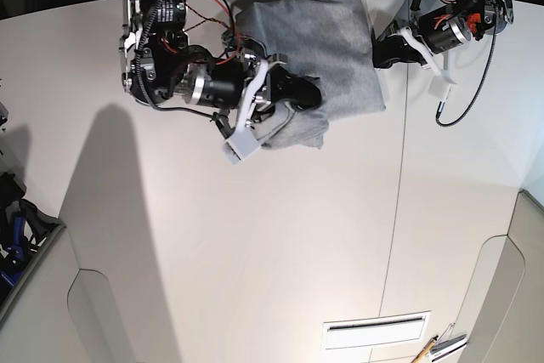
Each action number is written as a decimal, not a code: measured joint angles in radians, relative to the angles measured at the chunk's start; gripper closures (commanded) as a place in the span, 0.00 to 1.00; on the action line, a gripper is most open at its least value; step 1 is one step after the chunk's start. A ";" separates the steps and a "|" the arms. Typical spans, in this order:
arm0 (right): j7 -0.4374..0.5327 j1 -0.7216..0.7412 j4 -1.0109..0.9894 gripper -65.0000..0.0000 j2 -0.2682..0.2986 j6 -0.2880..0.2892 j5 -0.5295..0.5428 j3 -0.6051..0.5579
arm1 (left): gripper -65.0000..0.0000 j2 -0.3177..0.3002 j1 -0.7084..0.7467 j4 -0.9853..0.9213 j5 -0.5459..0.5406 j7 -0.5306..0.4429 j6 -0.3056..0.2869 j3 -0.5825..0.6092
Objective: Fold the T-shirt properly
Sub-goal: 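Grasp the folded bundle's edge with the right gripper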
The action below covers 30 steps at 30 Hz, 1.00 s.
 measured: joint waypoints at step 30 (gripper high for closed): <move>0.155 0.036 0.000 1.00 -0.008 -0.179 -0.428 -0.375 | 1.00 0.000 0.000 0.000 -0.004 0.000 0.000 0.000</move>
